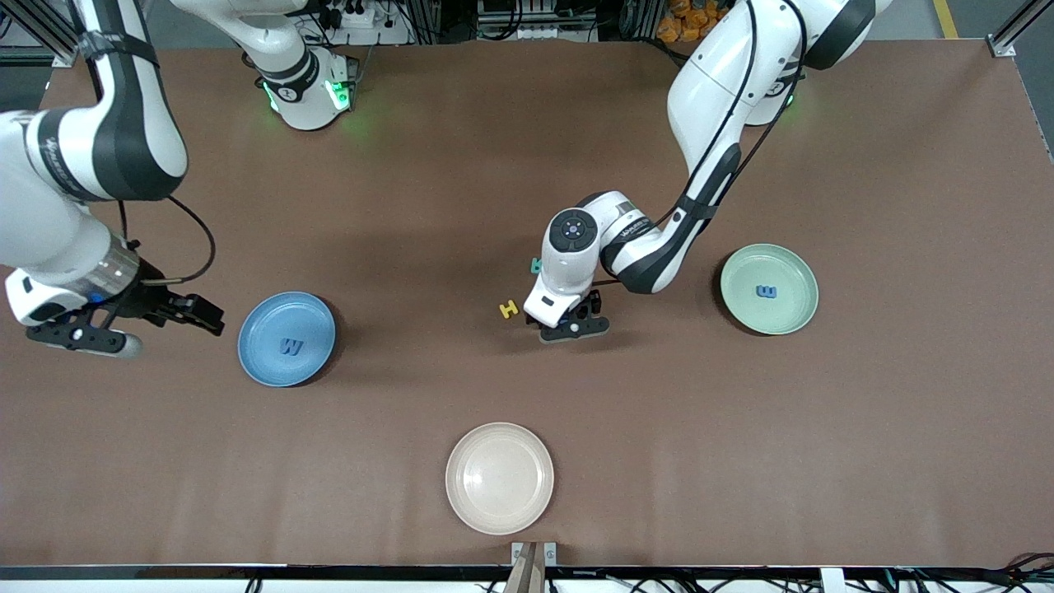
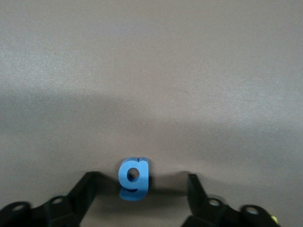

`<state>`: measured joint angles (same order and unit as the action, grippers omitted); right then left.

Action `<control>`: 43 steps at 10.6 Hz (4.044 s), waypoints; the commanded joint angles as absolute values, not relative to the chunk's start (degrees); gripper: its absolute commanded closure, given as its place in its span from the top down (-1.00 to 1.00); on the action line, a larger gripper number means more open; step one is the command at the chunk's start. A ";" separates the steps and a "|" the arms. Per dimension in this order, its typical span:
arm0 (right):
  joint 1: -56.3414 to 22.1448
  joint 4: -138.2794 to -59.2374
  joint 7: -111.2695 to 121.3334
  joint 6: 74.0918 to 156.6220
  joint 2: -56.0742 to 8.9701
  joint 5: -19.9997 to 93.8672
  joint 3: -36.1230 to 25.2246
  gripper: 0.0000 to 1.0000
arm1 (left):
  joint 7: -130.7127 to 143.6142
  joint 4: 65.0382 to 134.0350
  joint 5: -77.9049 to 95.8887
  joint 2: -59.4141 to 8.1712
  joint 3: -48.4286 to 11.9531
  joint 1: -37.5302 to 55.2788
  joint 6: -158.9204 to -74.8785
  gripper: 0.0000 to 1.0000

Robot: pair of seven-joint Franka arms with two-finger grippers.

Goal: Sort uppercase to blue plate, lowercase to green plate
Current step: 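Release the M on the blue plate while the left gripper grasps the g, then carry the g to the green plate while the right gripper returns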

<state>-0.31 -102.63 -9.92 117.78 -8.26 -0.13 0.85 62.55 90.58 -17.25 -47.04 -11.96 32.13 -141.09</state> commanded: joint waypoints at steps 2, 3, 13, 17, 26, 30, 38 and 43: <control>0.53 -102.75 -7.91 114.36 -4.22 0.44 0.88 0.96 | 63.72 90.53 -18.37 -47.02 -11.25 32.70 -140.71 0.39; 0.53 -101.87 -7.82 112.95 -3.87 0.53 0.79 0.87 | 63.63 90.53 -18.37 -47.02 -11.25 32.70 -140.71 0.31; 0.09 -90.88 -8.09 103.97 -3.51 5.71 0.18 0.75 | 62.85 90.00 -18.46 -45.71 -11.42 32.61 -135.54 -0.88; -2.81 -91.14 -7.12 103.97 -4.22 5.62 0.61 0.88 | 53.99 90.44 -18.28 -42.99 -12.04 28.84 -130.27 -1.00; -16.14 -90.88 -10.10 113.62 -17.38 5.19 7.03 0.91 | 25.67 106.06 -13.72 -25.94 -18.81 5.98 -121.38 -1.00; -21.78 -90.79 -16.58 120.30 -25.21 3.44 10.80 0.88 | 24.44 116.60 -12.92 -20.58 -20.30 1.94 -123.82 -1.00; -29.96 -90.88 -31.10 131.36 -35.75 -6.67 10.99 0.83 | 7.74 128.83 -13.45 -15.91 -19.87 -10.45 -132.07 -1.00; -32.43 -90.97 -38.30 136.57 -42.00 -9.39 10.99 0.78 | 8.26 131.13 -12.74 -17.23 -19.34 -10.90 -135.53 -0.44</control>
<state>-31.75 -92.09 -34.72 135.15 -40.13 -6.84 10.80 8.63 130.20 -14.13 -18.15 -19.18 -10.75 -134.83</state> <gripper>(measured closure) 0.093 0.727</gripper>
